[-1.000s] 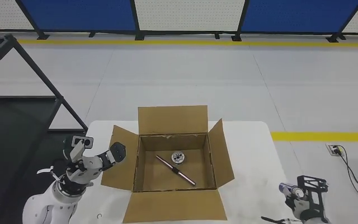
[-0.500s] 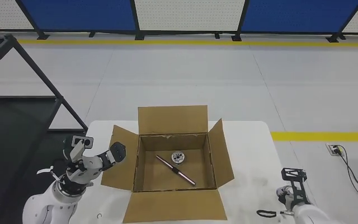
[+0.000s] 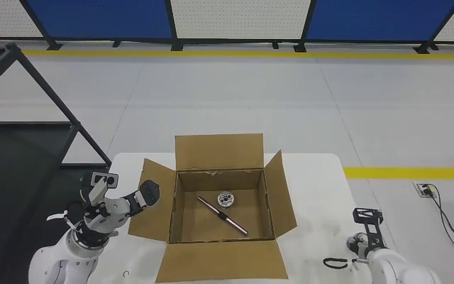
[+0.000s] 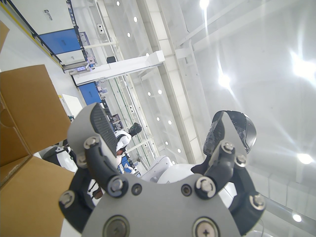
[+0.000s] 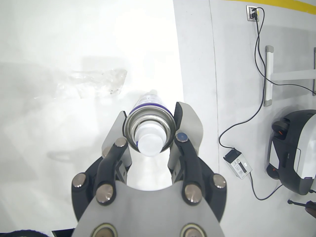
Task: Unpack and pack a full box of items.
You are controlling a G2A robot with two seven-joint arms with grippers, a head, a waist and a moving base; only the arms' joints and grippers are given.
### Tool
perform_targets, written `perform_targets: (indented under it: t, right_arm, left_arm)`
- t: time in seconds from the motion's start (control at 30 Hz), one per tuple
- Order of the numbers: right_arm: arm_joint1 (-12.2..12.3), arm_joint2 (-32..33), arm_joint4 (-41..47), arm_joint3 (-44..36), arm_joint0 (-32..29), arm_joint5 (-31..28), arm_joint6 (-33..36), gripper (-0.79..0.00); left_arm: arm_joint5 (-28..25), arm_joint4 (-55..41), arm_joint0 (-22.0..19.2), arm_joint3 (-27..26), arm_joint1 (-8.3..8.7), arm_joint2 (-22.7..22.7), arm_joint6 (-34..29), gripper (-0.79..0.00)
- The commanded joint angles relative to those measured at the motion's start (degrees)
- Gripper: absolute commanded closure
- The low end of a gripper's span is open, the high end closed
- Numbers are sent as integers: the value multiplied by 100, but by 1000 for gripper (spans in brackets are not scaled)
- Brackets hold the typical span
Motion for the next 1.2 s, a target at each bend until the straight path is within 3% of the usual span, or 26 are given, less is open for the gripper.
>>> perform_targets:
  t: [0.0, 0.07, 0.17, 0.23, 0.57, 0.7, 0.83, 0.97, 1.17]
  right_arm:
    - [4, -2, 28, 49, 40, -14, 23, 0]
    - [6, -4, 26, 95, 78, 16, 38, 0]
    - [11, -14, 34, 154, 117, 16, 59, -160]
    - [14, -24, 37, 191, 144, 24, 75, -172]
    - [30, 8, 87, 96, 143, 77, 101, -391]
    - [36, 62, 135, -53, 96, 121, 89, -579]
    - [37, 146, 208, -274, 34, 230, -23, -625]
    - [30, 244, 405, -780, -157, 310, -348, -785]
    - [3, 294, 764, -1936, -793, 199, -1387, -785]
  left_arm:
    - [0, 0, 0, 0, 0, 0, 0, -785]
    - [0, 0, 0, 0, 0, 0, 0, -785]
    - [0, 0, 0, 0, 0, 0, 0, -785]
    - [0, 0, 0, 0, 0, 0, 0, -785]
    - [0, 0, 0, 0, 0, 0, 0, -785]
    - [0, 0, 0, 0, 0, 0, 0, -785]
    - [0, 0, 0, 0, 0, 0, 0, -785]
    - [0, 0, 0, 0, 0, 0, 0, -785]
    - [67, 3, 65, -124, 2, -29, 117, -785]
